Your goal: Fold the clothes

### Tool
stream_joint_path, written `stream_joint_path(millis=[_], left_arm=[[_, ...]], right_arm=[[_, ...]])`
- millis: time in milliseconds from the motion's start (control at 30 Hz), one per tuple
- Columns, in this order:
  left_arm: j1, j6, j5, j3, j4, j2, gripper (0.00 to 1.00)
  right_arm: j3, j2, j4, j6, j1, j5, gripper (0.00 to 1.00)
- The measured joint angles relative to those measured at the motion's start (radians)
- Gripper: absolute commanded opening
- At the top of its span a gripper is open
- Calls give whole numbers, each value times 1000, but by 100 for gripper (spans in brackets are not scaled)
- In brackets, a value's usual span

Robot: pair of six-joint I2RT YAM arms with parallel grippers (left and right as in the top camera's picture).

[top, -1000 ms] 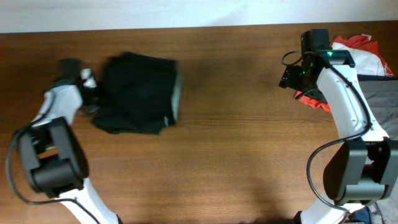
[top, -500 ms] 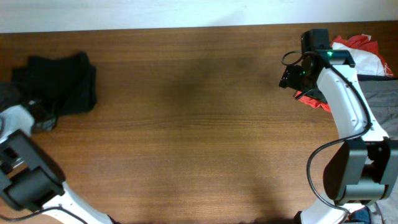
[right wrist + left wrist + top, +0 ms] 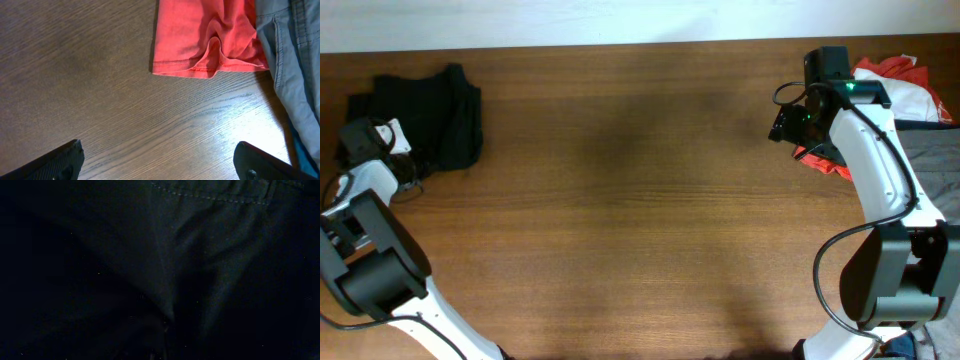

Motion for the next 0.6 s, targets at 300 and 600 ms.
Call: stream_joint_path(millis=[300, 600], left_arm=[[6, -22, 95, 2, 104, 30, 4], [-59, -251, 41, 87, 39, 58, 65]], right_arm=[[0, 0, 0, 0, 0, 0, 99], [0, 0, 0, 0, 0, 0, 99]])
